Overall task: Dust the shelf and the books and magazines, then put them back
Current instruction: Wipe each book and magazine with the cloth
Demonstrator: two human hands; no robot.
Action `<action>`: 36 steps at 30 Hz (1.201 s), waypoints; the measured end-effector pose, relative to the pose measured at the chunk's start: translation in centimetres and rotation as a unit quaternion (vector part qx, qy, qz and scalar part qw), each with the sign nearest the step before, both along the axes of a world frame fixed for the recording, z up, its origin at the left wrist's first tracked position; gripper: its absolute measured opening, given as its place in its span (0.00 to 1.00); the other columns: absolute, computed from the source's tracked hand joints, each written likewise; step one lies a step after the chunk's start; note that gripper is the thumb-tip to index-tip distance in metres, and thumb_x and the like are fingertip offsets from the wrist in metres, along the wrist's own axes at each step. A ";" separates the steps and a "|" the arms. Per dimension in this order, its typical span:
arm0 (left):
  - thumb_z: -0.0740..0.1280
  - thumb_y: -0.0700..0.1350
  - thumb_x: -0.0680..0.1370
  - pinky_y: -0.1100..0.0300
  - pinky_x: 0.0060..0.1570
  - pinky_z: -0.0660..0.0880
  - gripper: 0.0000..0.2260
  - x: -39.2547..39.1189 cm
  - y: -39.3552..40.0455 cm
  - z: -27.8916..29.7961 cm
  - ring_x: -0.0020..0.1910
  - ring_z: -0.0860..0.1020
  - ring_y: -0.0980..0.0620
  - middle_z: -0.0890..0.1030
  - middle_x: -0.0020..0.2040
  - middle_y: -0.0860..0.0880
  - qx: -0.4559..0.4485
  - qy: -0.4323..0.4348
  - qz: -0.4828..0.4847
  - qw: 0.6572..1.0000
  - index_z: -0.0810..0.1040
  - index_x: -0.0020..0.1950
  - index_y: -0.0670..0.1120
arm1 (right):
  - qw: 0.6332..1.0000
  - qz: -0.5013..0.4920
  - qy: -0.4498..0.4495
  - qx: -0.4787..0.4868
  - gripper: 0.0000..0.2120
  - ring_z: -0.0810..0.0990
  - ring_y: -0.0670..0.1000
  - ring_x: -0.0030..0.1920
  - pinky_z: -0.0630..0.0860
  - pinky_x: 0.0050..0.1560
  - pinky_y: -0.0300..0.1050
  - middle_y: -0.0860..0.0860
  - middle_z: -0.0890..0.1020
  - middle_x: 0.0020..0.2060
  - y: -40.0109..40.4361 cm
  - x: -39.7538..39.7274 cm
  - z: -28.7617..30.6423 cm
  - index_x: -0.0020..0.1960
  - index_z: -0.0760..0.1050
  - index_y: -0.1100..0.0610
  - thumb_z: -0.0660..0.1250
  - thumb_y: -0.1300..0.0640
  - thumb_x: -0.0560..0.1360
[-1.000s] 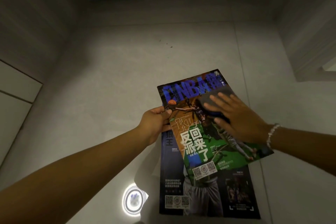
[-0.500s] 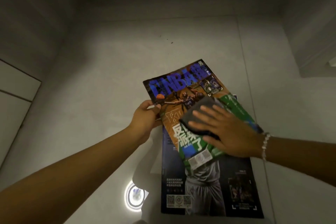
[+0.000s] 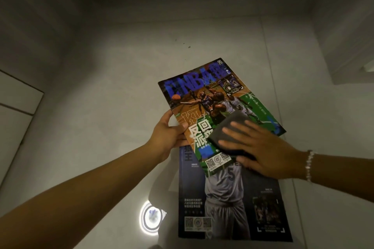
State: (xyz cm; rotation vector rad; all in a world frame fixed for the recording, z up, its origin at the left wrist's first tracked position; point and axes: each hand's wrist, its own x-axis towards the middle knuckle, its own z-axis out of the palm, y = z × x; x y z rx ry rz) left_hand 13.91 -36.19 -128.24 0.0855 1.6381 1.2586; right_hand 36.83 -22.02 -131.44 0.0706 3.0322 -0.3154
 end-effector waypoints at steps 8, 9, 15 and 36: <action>0.63 0.36 0.79 0.57 0.35 0.82 0.25 0.1 0.1 0.1 0.38 0.84 0.49 0.84 0.42 0.43 -0.009 0.016 -0.023 1.000 0.64 0.74 0.54 | 0.962 -0.268 -0.026 -0.043 0.31 0.48 0.56 0.76 0.44 0.74 0.52 0.52 0.55 0.76 4.6 -2.5 0.6 0.73 0.44 0.45 0.36 0.35 0.74; 0.63 0.36 0.79 0.57 0.34 0.82 0.25 0.2 0.2 0.1 0.38 0.84 0.49 0.84 0.43 0.43 -0.011 0.018 -0.022 1.000 0.64 0.74 0.54 | 0.965 -0.261 -0.014 -0.030 0.31 0.49 0.57 0.76 0.43 0.73 0.52 0.53 0.56 0.76 3.8 -2.7 0.6 0.74 0.45 0.46 0.36 0.34 0.75; 0.63 0.37 0.79 0.56 0.35 0.82 0.25 0.3 0.2 0.3 0.39 0.84 0.48 0.84 0.44 0.43 -0.010 0.014 -0.022 1.000 0.64 0.73 0.54 | 0.998 -0.069 -0.008 -0.001 0.26 0.50 0.55 0.76 0.43 0.75 0.51 0.50 0.56 0.75 -1.6 -1.9 -0.1 0.76 0.52 0.47 0.42 0.39 0.81; 0.62 0.43 0.81 0.60 0.35 0.79 0.23 1.9 -0.3 5.1 0.40 0.84 0.49 0.83 0.51 0.44 0.078 0.060 -0.082 0.992 0.64 0.74 0.58 | 0.833 -0.345 -0.035 -0.430 0.20 0.74 0.43 0.39 0.67 0.36 0.33 0.48 0.77 0.39 -3.8 -9.0 8.8 0.52 0.74 0.53 0.48 0.43 0.81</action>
